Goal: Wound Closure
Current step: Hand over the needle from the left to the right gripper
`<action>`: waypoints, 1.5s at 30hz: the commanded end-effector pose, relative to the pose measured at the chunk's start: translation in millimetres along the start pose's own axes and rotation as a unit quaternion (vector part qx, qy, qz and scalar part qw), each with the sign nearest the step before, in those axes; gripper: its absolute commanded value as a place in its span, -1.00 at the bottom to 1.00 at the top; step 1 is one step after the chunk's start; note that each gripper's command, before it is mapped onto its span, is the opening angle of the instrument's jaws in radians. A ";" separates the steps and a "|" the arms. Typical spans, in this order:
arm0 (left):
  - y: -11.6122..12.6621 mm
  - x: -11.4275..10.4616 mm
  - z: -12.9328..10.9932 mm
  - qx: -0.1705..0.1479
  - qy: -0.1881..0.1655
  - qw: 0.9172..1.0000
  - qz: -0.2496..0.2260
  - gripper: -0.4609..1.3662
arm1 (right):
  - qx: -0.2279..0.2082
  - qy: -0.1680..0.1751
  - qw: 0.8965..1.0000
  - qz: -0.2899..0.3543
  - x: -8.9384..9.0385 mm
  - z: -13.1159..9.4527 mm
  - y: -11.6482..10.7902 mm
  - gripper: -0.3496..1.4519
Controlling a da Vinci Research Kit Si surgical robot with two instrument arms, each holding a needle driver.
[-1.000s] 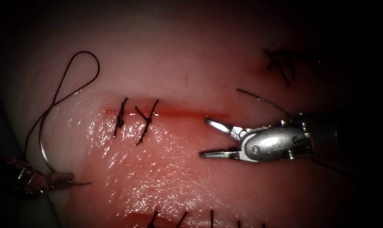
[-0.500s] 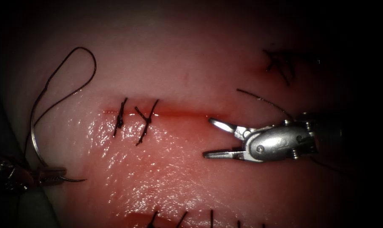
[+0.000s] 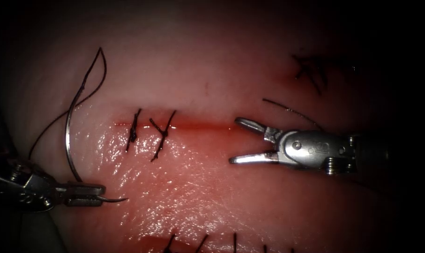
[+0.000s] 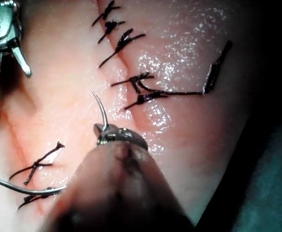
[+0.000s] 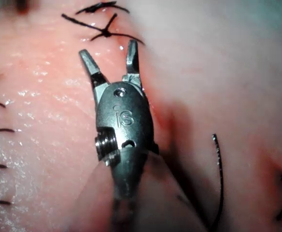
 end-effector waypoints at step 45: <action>-3.6 4.6 7.1 -0.003 0.280 0.955 0.097 -0.88 | 0.070 0.060 0.873 0.479 2.8 4.0 -2.5 0.53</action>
